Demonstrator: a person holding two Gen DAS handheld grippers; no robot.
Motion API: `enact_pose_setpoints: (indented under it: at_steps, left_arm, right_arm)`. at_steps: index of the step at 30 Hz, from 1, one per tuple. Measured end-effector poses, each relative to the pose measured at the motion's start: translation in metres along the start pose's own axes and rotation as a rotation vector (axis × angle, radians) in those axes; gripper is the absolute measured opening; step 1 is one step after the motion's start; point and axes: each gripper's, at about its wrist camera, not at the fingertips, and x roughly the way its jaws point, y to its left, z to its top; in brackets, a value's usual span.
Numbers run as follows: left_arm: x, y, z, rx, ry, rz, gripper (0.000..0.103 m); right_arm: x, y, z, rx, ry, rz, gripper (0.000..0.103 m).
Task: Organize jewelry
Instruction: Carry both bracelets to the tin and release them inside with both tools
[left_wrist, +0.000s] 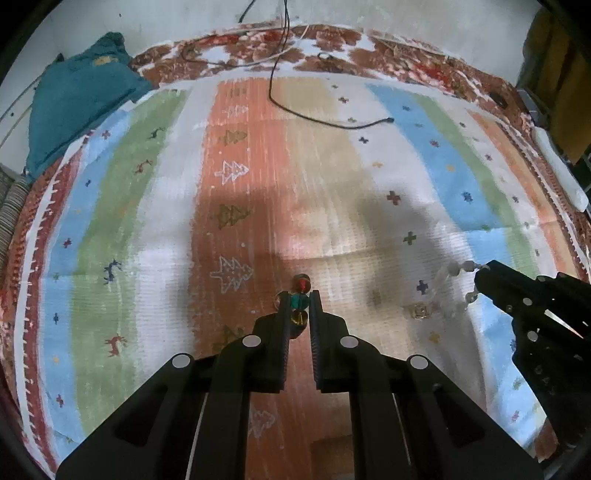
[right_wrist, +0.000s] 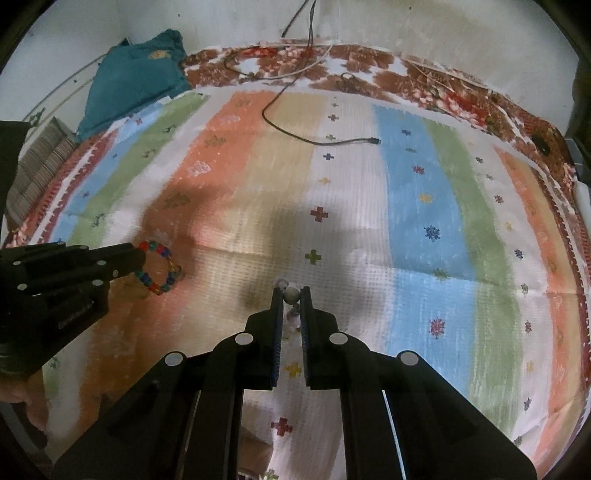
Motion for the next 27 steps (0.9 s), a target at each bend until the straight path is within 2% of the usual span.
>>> enact_pose_setpoints:
  at_steps: [27]
  left_arm:
    - [-0.072, -0.009, -0.026, 0.020, -0.103, -0.050, 0.009]
  right_arm:
    - [-0.049, -0.004, -0.024, 0.052, -0.070, 0.027, 0.010]
